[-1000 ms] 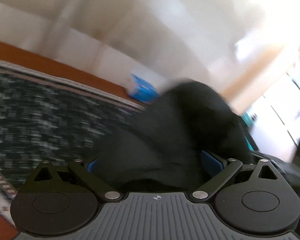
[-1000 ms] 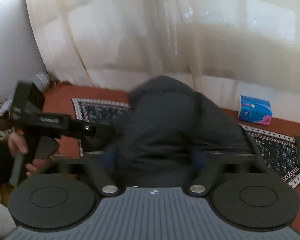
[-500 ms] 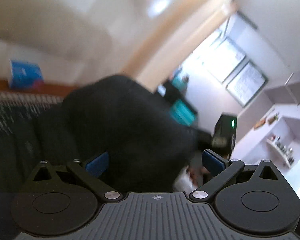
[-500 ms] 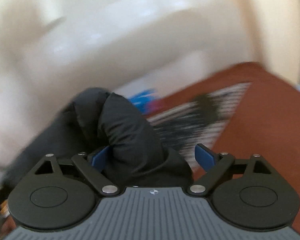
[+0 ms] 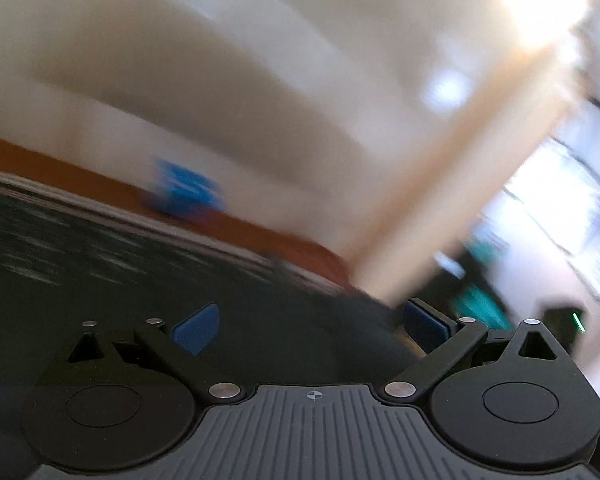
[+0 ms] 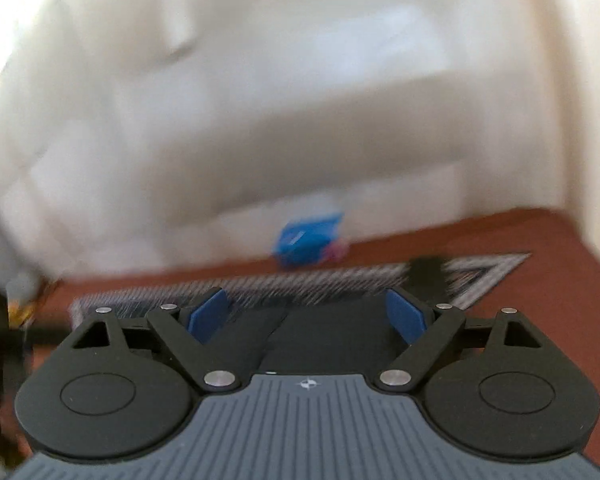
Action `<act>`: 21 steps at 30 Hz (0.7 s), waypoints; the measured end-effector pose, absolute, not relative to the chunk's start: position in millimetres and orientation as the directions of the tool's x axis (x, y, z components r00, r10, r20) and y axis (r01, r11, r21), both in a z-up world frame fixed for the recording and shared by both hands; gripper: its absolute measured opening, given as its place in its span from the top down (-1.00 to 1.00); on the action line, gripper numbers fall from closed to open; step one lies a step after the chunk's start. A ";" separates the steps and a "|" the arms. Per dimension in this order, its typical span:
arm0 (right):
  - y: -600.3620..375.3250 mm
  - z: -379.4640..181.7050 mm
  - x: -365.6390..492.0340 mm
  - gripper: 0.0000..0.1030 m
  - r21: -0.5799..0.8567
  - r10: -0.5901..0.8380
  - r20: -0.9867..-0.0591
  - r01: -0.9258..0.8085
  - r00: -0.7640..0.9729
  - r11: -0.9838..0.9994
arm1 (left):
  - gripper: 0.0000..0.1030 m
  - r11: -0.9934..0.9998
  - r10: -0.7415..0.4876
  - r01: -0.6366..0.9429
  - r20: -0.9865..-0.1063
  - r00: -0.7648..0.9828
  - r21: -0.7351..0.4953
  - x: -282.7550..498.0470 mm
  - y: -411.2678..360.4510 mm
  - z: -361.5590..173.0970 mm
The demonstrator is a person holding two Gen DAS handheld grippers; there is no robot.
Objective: Fold clothes
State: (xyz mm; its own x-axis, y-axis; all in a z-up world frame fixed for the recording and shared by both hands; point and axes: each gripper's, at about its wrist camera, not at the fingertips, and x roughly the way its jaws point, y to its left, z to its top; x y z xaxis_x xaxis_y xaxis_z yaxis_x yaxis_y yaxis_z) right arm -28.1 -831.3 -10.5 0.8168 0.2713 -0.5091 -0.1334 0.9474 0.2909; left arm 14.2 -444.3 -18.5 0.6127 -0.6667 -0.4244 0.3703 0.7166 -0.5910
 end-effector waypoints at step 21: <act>-929.5 -100.8 -6.2 0.35 0.375 0.344 -0.754 -0.062 0.560 0.925 | -0.87 0.869 -0.490 0.206 -0.734 0.470 -0.449 -20.2 -433.2 -92.4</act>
